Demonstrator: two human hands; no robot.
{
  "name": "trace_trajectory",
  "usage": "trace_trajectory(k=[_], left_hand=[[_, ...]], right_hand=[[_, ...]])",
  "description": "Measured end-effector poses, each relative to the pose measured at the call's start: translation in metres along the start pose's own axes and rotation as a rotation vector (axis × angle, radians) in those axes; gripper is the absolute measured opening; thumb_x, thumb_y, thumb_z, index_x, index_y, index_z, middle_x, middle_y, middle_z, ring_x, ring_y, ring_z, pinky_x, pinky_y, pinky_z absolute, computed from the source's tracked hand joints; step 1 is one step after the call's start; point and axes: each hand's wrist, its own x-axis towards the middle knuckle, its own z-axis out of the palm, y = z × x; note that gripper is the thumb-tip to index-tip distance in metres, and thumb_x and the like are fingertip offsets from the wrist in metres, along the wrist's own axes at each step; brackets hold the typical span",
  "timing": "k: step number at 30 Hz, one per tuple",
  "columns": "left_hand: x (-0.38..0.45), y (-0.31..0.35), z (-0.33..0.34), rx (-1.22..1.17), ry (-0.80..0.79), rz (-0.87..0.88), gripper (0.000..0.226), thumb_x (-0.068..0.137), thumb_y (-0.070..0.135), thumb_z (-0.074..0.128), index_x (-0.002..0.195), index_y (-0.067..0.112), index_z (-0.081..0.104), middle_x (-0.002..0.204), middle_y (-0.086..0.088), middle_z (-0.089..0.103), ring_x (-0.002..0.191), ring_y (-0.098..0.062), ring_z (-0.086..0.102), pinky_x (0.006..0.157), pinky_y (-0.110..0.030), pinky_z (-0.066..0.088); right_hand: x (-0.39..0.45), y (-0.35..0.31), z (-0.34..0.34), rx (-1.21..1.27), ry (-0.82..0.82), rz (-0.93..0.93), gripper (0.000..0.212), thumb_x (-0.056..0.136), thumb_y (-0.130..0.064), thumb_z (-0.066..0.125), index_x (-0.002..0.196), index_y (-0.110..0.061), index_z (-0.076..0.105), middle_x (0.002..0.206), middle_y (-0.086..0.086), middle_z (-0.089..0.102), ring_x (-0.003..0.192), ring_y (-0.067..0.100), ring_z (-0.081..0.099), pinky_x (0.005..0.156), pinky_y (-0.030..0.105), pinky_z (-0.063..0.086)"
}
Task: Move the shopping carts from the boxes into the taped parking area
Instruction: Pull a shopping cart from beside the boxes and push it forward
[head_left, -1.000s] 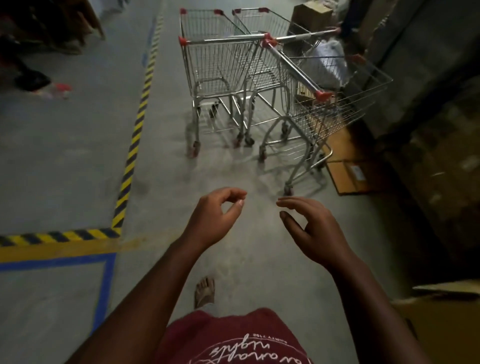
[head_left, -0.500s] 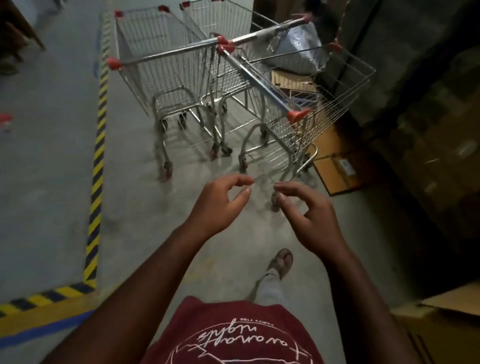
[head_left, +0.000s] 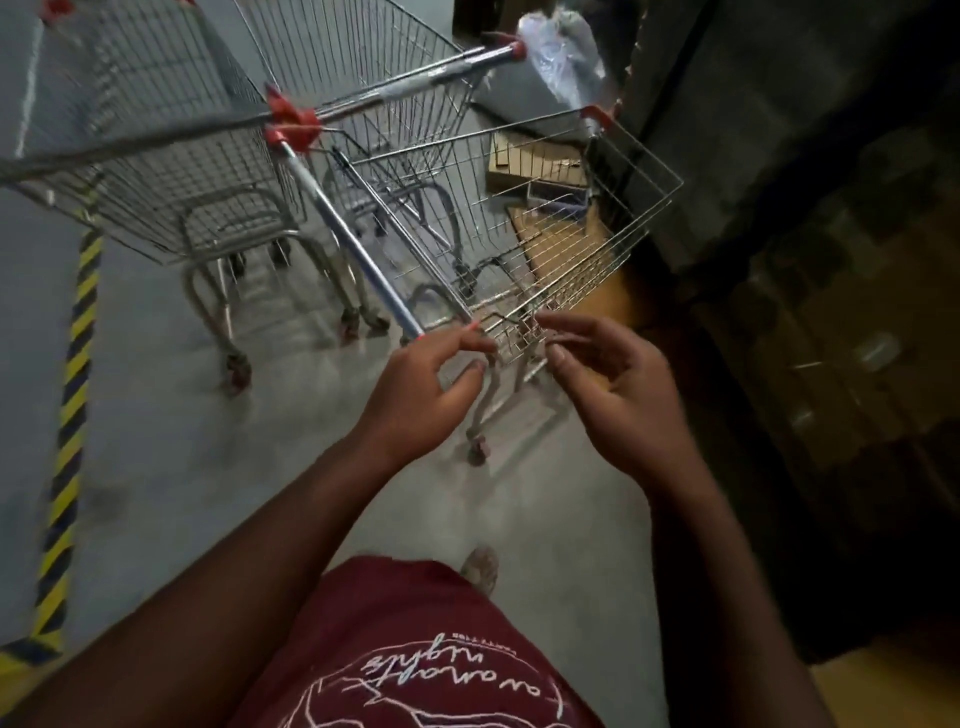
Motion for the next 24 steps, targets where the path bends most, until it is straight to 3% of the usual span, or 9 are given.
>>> trace_trajectory(k=[5, 8, 10, 12, 15, 19, 21, 24], left_hand=[[0.079, 0.003, 0.029, -0.033, -0.059, 0.010, 0.026, 0.094, 0.014, 0.070, 0.119, 0.021, 0.073, 0.112, 0.021, 0.065, 0.104, 0.013, 0.059, 0.092, -0.009, 0.046], [0.128, -0.016, 0.040, 0.013, -0.117, -0.022, 0.029, 0.095, 0.024, 0.071, 0.124, 0.027, 0.068, 0.121, 0.019, 0.061, 0.113, 0.007, 0.053, 0.097, -0.010, 0.038], [0.158, -0.046, 0.037, 0.055, -0.114, -0.118, 0.033, 0.094, 0.038, 0.066, 0.126, 0.029, 0.065, 0.130, 0.011, 0.061, 0.126, -0.007, 0.051, 0.108, -0.029, 0.041], [0.181, -0.079, 0.024, 0.321, -0.116, -0.170, 0.042, 0.091, 0.049, 0.061, 0.128, 0.028, 0.064, 0.141, 0.001, 0.058, 0.140, -0.025, 0.044, 0.120, -0.058, 0.028], [0.202, -0.106, 0.009, 0.744, -0.359, -0.255, 0.060, 0.091, 0.058, 0.063, 0.144, 0.031, 0.052, 0.164, 0.000, 0.035, 0.157, -0.031, 0.015, 0.121, -0.065, -0.002], [0.199, -0.105, 0.029, 0.796, -0.617, -0.242, 0.069, 0.093, 0.068, 0.054, 0.154, 0.039, 0.038, 0.170, 0.003, 0.019, 0.159, -0.027, 0.001, 0.121, -0.069, -0.004], [0.194, -0.100, 0.043, 0.779, -0.653, -0.241, 0.062, 0.097, 0.064, 0.050, 0.153, 0.039, 0.040, 0.169, 0.005, 0.024, 0.159, -0.026, 0.001, 0.122, -0.067, -0.005], [0.179, -0.090, 0.061, 0.693, -0.609, -0.268, 0.048, 0.102, 0.056, 0.048, 0.145, 0.036, 0.052, 0.158, 0.009, 0.043, 0.157, -0.017, 0.015, 0.123, -0.062, -0.006]], right_hand=[[0.067, 0.028, -0.025, -0.003, -0.007, 0.050, 0.027, 0.103, -0.014, 0.062, 0.126, -0.025, 0.071, 0.120, -0.011, 0.073, 0.112, 0.007, 0.069, 0.097, 0.036, 0.059], [0.108, 0.045, -0.030, -0.031, -0.031, 0.097, 0.026, 0.103, -0.019, 0.063, 0.126, -0.027, 0.070, 0.122, -0.014, 0.072, 0.113, 0.006, 0.068, 0.098, 0.039, 0.059], [0.136, 0.057, -0.029, -0.059, -0.074, 0.136, 0.027, 0.103, -0.026, 0.065, 0.129, -0.031, 0.069, 0.125, -0.015, 0.070, 0.116, 0.005, 0.066, 0.100, 0.042, 0.058], [0.160, 0.067, -0.027, -0.129, -0.157, 0.158, 0.031, 0.102, -0.036, 0.064, 0.133, -0.036, 0.065, 0.129, -0.017, 0.068, 0.121, 0.002, 0.063, 0.101, 0.043, 0.057], [0.188, 0.078, -0.024, -0.207, -0.276, 0.129, 0.037, 0.101, -0.047, 0.061, 0.137, -0.040, 0.061, 0.135, -0.022, 0.063, 0.126, -0.003, 0.057, 0.102, 0.039, 0.055], [0.216, 0.087, -0.015, -0.207, -0.366, 0.092, 0.043, 0.100, -0.056, 0.058, 0.140, -0.041, 0.056, 0.139, -0.023, 0.060, 0.129, -0.002, 0.054, 0.104, 0.040, 0.052], [0.227, 0.106, -0.010, -0.386, -0.426, 0.059, 0.047, 0.100, -0.059, 0.053, 0.142, -0.039, 0.054, 0.143, -0.019, 0.059, 0.133, 0.004, 0.053, 0.116, 0.048, 0.042], [0.241, 0.147, -0.013, -0.757, -0.592, 0.057, 0.049, 0.102, -0.065, 0.043, 0.133, -0.033, 0.062, 0.136, -0.010, 0.066, 0.132, 0.013, 0.055, 0.128, 0.055, 0.009]])
